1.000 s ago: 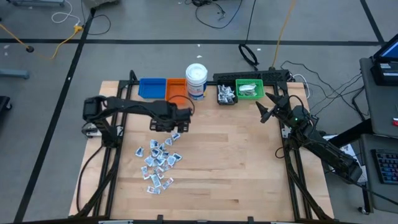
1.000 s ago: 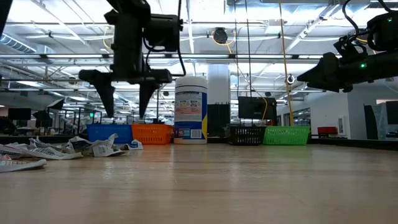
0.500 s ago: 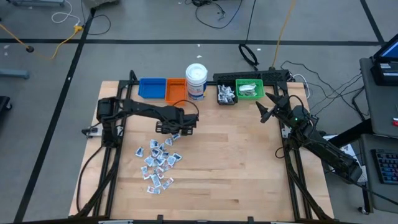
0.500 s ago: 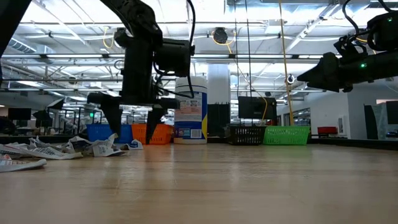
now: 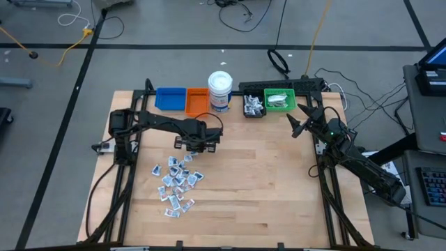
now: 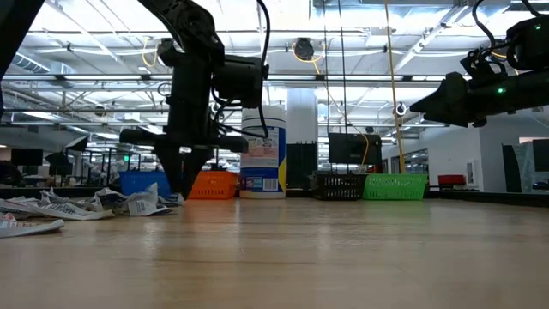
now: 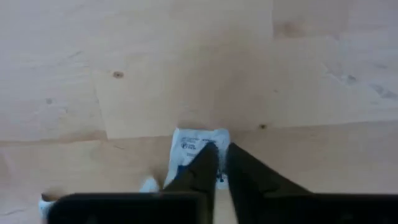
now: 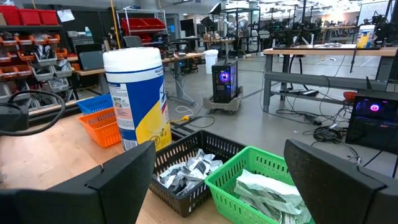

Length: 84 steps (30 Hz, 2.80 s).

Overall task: Pick & Place First Aid Supplies
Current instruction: Put the alcohol pad into the blue bin

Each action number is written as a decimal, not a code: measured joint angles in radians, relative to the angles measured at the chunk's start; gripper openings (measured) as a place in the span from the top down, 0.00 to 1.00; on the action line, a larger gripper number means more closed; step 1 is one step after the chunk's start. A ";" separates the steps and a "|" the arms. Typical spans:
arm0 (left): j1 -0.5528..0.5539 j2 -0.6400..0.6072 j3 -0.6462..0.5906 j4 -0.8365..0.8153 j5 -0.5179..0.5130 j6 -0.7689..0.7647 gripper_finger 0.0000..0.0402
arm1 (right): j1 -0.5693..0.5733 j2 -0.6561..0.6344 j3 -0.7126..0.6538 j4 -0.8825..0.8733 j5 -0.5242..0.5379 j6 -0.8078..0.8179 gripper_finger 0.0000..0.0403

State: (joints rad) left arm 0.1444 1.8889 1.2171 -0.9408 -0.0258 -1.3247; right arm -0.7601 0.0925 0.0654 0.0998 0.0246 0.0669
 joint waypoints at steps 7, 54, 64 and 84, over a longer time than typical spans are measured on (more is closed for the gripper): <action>0.018 -0.032 -0.001 -0.011 0.072 0.087 0.99 | 0.000 0.000 0.000 0.000 0.000 0.000 0.13; 0.849 -0.213 0.038 -0.102 -0.027 0.946 1.00 | 0.000 0.000 0.000 -0.003 0.000 0.000 0.13; 0.871 0.021 0.272 -0.174 -0.027 0.954 1.00 | 0.000 0.000 0.000 -0.003 0.000 0.000 0.13; 0.860 0.122 0.348 -0.234 0.002 1.011 0.50 | 0.000 0.000 0.000 -0.003 0.000 0.000 0.13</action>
State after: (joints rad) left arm 1.0048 2.0109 1.5656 -1.1750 -0.0243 -0.3137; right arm -0.7601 0.0929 0.0654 0.0971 0.0246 0.0668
